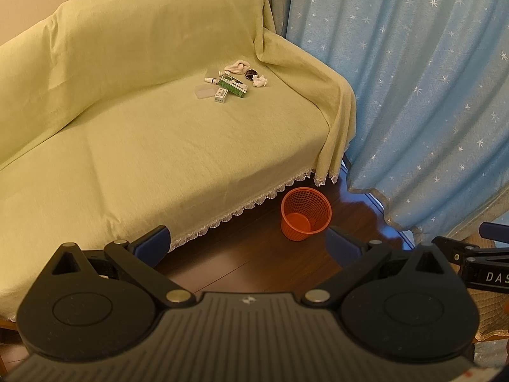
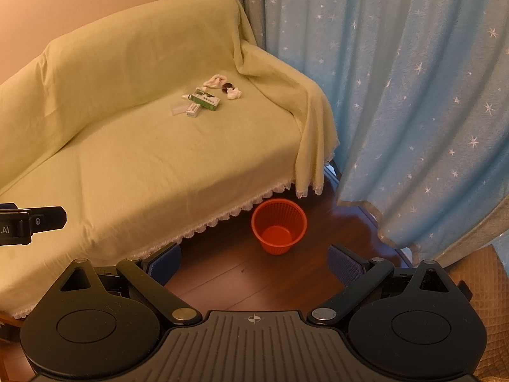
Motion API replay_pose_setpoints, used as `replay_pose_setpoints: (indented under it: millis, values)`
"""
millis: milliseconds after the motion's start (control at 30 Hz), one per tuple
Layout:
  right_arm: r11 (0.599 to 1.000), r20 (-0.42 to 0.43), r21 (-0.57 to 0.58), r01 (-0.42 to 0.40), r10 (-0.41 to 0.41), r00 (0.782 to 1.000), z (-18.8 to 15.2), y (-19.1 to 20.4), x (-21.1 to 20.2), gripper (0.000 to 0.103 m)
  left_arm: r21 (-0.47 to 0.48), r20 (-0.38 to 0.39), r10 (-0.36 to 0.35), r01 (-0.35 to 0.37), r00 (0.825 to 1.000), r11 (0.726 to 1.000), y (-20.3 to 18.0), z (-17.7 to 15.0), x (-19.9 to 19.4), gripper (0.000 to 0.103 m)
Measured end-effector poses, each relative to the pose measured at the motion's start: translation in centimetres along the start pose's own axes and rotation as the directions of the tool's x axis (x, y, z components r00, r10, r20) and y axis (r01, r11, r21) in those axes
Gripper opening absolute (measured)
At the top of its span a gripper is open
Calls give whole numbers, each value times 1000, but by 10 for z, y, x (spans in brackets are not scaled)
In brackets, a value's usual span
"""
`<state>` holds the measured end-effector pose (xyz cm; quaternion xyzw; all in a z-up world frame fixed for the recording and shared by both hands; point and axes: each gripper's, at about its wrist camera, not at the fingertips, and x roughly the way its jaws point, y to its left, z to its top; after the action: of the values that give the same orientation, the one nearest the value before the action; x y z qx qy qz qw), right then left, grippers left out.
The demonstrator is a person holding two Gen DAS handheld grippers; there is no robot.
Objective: Collect trash
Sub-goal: 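Move both tools toward the red mesh wastebasket beside the sofa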
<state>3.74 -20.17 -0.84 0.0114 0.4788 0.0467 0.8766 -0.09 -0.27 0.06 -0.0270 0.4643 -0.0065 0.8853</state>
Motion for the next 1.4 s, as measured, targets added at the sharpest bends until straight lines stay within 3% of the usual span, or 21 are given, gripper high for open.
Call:
replay_pose_setpoints:
  millis: [600, 1400]
  values:
    - [1000, -16, -11, -24, 24, 1000, -7, 1, 12, 97, -12, -13, 1, -1, 1000, 1000, 1, 1, 7, 102]
    - [985, -38, -112, -128, 125, 991, 21, -55, 77, 97, -98, -34, 35, -38, 999, 994, -27, 24, 36, 102]
